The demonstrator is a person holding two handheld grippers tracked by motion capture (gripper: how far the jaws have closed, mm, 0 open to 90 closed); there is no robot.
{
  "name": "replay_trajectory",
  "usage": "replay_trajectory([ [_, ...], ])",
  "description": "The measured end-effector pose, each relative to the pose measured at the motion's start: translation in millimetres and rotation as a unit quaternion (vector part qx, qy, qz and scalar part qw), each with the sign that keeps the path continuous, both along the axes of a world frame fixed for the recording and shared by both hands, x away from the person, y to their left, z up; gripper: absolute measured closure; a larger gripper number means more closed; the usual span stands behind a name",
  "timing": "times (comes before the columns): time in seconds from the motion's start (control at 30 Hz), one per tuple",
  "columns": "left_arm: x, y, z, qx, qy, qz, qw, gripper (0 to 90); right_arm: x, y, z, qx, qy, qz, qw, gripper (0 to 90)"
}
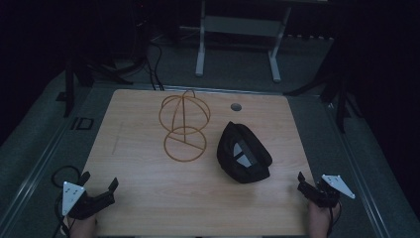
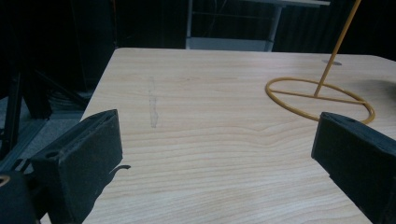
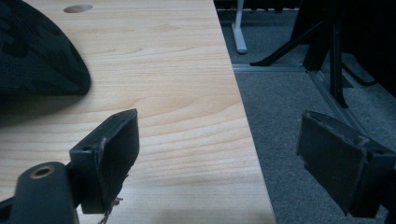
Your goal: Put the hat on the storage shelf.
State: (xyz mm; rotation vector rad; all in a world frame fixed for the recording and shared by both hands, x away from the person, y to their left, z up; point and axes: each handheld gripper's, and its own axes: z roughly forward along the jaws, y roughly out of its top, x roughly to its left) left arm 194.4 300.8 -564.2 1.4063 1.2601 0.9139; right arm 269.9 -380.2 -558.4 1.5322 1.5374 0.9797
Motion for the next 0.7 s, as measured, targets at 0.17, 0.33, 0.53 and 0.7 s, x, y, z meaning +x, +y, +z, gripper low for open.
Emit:
replay_trajectory([
  [0.17, 0.4, -1.0, 0.5, 0.002, -0.001, -0.002, 1.0, 2.4, 0.1, -1.8, 0.0, 0.01, 0.0, 0.004, 0.9999, 13.2],
  [0.33, 1.0, -2.0, -0.5, 0.006, 0.005, -0.002, 1.0, 2.4, 0.2, -4.0, 0.1, 0.021, 0.0, 0.005, 0.9998, 13.1],
  [0.53, -0.1, -1.0, 0.4, 0.003, 0.002, 0.001, 1.0, 2.4, -3.3, -2.1, 5.3, 0.025, -0.008, 0.027, 0.9993, 12.9],
  [0.7, 1.1, -2.5, 0.0, 0.009, 0.008, -0.002, 0.9999, 2.4, -4.4, 2.3, 25.9, 0.032, -0.011, 0.067, 0.9972, 12.5],
])
